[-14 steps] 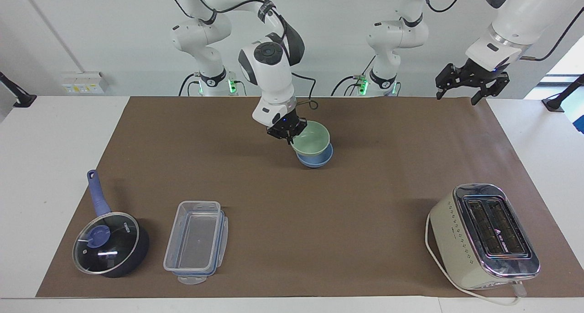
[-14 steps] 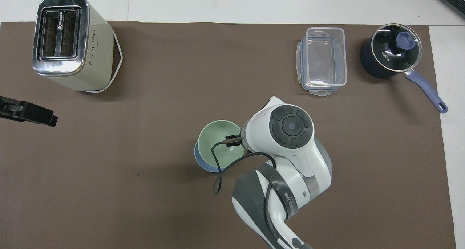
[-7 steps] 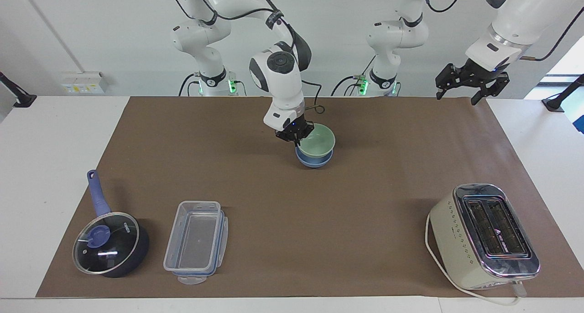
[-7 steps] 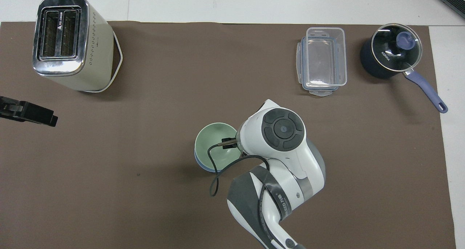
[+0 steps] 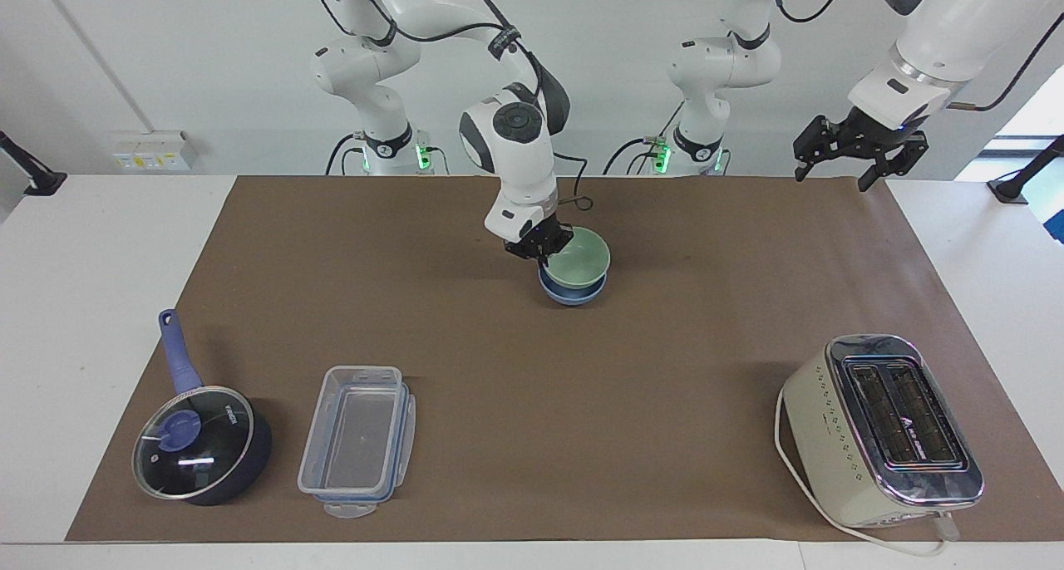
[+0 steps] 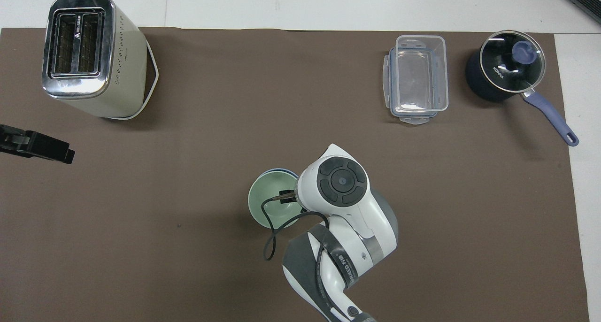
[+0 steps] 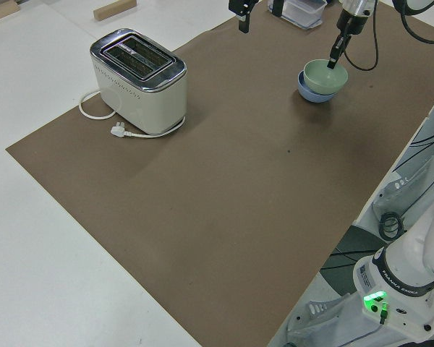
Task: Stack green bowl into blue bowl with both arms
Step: 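Lower the green bowl into the blue bowl and open the right gripper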
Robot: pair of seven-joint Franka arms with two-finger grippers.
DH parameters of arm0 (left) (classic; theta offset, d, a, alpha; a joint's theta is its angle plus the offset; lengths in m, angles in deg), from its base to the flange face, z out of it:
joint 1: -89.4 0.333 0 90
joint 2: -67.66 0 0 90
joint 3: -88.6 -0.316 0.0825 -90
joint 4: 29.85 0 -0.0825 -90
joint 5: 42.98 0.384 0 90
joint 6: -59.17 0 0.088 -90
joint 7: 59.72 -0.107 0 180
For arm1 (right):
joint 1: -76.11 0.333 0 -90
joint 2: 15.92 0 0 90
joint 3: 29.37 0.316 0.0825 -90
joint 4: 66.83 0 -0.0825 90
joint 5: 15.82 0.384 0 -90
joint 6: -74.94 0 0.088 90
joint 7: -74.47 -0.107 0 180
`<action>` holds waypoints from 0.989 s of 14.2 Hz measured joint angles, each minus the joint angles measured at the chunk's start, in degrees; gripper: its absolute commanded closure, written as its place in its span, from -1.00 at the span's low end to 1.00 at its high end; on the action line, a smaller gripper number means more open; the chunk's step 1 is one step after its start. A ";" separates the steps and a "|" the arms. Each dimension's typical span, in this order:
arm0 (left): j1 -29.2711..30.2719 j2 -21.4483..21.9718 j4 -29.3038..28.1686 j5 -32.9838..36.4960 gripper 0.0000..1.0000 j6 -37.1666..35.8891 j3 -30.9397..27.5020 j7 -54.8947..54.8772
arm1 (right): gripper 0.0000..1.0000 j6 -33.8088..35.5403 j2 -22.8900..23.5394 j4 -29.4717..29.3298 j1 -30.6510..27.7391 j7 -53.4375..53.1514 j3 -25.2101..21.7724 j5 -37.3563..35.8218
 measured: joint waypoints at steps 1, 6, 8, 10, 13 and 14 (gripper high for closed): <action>0.00 0.00 0.00 0.00 -1.00 0.00 0.00 0.00 | 1.00 -0.47 0.03 0.26 0.00 0.00 0.00 0.00; 0.00 0.00 0.00 0.00 -1.00 0.00 0.00 0.00 | 1.00 -0.94 0.04 0.66 0.00 0.00 -0.01 0.00; 0.00 0.00 0.00 0.00 -1.00 0.00 0.00 0.00 | 1.00 -1.63 0.17 0.78 -0.12 0.00 -0.04 0.00; 0.00 0.00 0.00 0.00 -1.00 0.00 0.00 0.00 | 1.00 -4.73 0.62 0.86 -0.22 0.00 -0.24 0.00; 0.00 0.00 0.00 0.00 -1.00 0.00 0.00 0.00 | 1.00 -5.82 1.08 0.86 -0.26 0.00 -0.31 0.00; 0.00 0.00 0.00 0.00 -1.00 0.00 0.00 0.00 | 1.00 -5.82 1.08 0.86 -0.26 0.00 -0.31 0.00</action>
